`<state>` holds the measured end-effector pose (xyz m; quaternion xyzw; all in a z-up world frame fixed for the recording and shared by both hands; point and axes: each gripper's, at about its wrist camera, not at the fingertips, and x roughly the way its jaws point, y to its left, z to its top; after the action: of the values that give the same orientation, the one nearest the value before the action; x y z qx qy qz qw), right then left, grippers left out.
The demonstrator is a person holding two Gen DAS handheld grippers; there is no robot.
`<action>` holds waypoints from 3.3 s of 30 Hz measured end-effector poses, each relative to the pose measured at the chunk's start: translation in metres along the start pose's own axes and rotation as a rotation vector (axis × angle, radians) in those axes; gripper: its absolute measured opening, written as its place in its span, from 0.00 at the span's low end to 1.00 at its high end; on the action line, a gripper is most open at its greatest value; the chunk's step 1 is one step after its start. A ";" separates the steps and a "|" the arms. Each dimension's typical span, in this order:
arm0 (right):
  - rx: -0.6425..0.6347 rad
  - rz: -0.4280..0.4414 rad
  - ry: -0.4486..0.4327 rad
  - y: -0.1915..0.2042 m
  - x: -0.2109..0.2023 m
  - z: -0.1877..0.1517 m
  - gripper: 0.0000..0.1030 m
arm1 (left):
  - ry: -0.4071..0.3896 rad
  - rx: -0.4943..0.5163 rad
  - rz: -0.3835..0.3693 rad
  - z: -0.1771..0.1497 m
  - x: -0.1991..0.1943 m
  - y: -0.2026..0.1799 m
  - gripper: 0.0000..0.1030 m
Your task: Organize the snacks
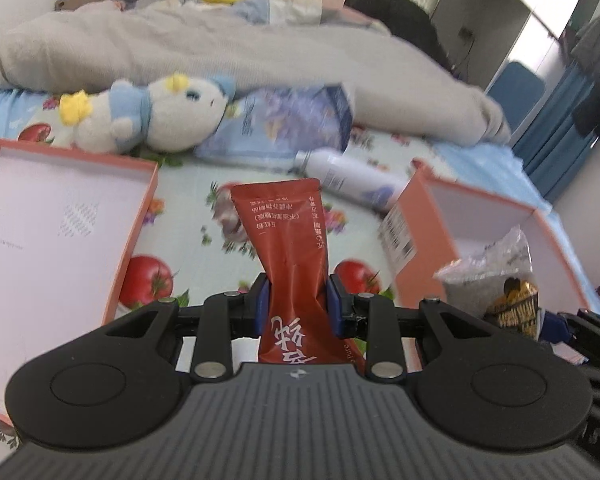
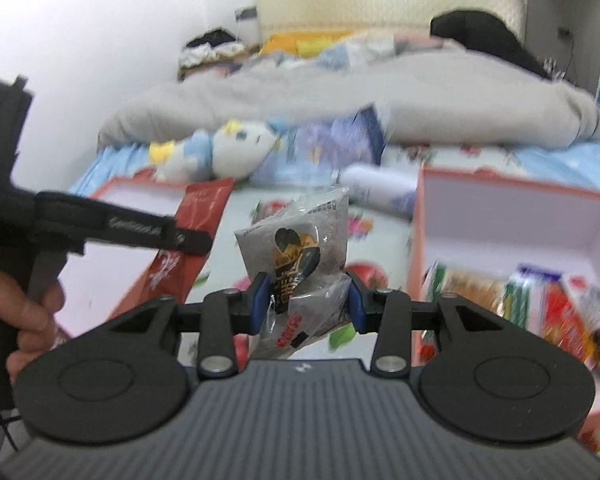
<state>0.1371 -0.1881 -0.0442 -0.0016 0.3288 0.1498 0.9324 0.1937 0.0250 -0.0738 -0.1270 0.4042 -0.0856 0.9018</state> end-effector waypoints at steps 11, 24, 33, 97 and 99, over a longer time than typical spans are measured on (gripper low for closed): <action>0.013 -0.059 -0.176 -0.028 -0.038 0.054 0.42 | -0.106 -0.006 -0.094 0.042 -0.045 -0.038 0.33; 0.081 -0.177 -0.209 -0.093 -0.053 0.058 0.38 | -0.077 0.049 -0.197 0.052 -0.014 -0.116 0.33; 0.182 -0.232 -0.069 -0.146 -0.020 0.018 0.26 | 0.063 0.089 -0.213 0.029 0.054 -0.161 0.34; 0.204 -0.278 -0.191 -0.054 -0.174 -0.029 0.27 | -0.141 0.280 -0.101 -0.039 -0.163 -0.157 1.00; 0.210 -0.282 -0.175 -0.054 -0.168 -0.034 0.27 | -0.122 0.271 -0.088 -0.042 -0.154 -0.153 1.00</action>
<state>0.0072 -0.2894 0.0267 0.0626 0.2566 -0.0177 0.9643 0.0526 -0.0875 0.0541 -0.0265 0.3276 -0.1708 0.9289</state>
